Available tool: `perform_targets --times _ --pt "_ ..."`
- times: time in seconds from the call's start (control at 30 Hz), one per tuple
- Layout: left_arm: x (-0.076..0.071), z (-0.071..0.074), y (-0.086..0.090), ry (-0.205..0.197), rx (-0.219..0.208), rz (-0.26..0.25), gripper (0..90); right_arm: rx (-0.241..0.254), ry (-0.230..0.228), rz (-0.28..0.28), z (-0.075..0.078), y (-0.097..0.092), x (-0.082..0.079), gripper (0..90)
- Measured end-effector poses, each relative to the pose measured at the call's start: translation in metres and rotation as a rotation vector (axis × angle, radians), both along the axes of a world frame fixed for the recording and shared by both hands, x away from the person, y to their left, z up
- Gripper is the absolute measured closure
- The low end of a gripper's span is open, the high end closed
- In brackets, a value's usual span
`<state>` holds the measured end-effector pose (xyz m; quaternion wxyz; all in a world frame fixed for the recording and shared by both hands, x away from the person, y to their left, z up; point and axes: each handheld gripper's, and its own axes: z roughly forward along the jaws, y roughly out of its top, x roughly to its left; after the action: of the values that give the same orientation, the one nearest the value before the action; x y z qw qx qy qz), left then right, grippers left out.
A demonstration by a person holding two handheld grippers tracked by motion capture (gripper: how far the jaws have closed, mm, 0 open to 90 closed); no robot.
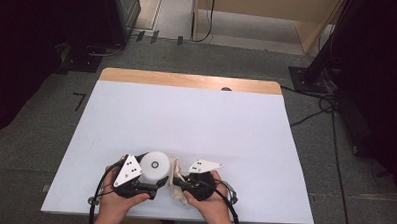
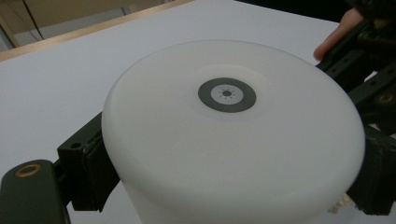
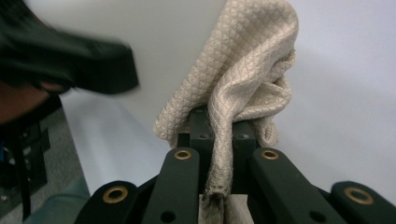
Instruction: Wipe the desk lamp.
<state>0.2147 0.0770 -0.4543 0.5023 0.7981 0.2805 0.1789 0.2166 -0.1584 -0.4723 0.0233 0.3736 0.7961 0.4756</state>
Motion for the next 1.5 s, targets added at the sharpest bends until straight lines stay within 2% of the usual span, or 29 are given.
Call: perform_targets --times 0.2,0.3,0.37,0.5,0.57,0.67,0.8,0.9,0.97,1.03,1.13,1.27,1.3,1.33,1.37,1.5 --pt "0.000 0.000 0.000 -0.001 -0.002 0.000 8.6 0.077 -0.105 -0.001 0.031 -0.006 -0.007 84.7" --pt "0.000 0.000 0.000 0.000 -0.001 0.002 8.6 0.079 -0.125 0.006 0.033 -0.006 -0.007 84.5" --pt "0.000 0.000 0.000 -0.001 -0.001 0.003 8.6 0.076 -0.117 0.004 0.030 -0.006 -0.007 84.5" --pt "-0.001 -0.001 0.000 -0.002 -0.006 0.007 8.5 0.022 -0.042 0.010 0.006 -0.002 -0.002 84.4" --pt "-0.001 -0.001 -0.001 -0.005 -0.006 0.008 8.5 -0.010 0.009 0.020 -0.006 0.000 0.002 84.4" --pt "-0.001 -0.001 0.000 -0.005 -0.008 0.008 8.5 -0.026 0.044 0.016 -0.017 0.001 0.003 84.2" --pt "-0.003 -0.002 0.000 -0.012 -0.019 0.021 8.2 -0.025 0.029 0.003 -0.015 -0.003 0.006 82.4" --pt "-0.005 0.000 0.000 0.008 -0.030 0.044 7.1 -0.025 0.026 -0.020 -0.015 -0.009 0.008 81.8" --pt "-0.007 0.002 -0.001 0.029 -0.044 0.058 1.7 -0.021 0.030 -0.039 -0.014 -0.013 0.010 82.0" --pt "-0.011 0.004 -0.003 0.027 -0.054 0.082 0.6 -0.017 0.032 -0.055 -0.013 -0.017 0.011 82.1" --pt "-0.014 0.006 -0.010 0.024 -0.039 0.138 0.0 -0.012 0.031 -0.064 -0.013 -0.020 0.013 82.2" --pt "-0.014 -0.002 -0.018 0.055 0.011 0.212 0.0 -0.018 0.031 -0.065 -0.015 -0.020 0.013 82.4" --pt "-0.013 -0.004 -0.018 0.054 0.023 0.228 3.2 -0.021 0.032 -0.062 -0.015 -0.020 0.013 82.5" --pt "-0.013 -0.006 -0.017 0.058 0.006 0.221 6.2 -0.021 0.032 -0.062 -0.015 -0.019 0.013 82.5" --pt "-0.013 -0.007 -0.016 0.055 0.007 0.217 6.7 -0.021 0.032 -0.060 -0.015 -0.019 0.013 82.6" --pt "-0.013 -0.005 -0.016 0.038 0.027 0.199 7.9 -0.022 0.032 -0.063 -0.015 -0.020 0.013 82.6"
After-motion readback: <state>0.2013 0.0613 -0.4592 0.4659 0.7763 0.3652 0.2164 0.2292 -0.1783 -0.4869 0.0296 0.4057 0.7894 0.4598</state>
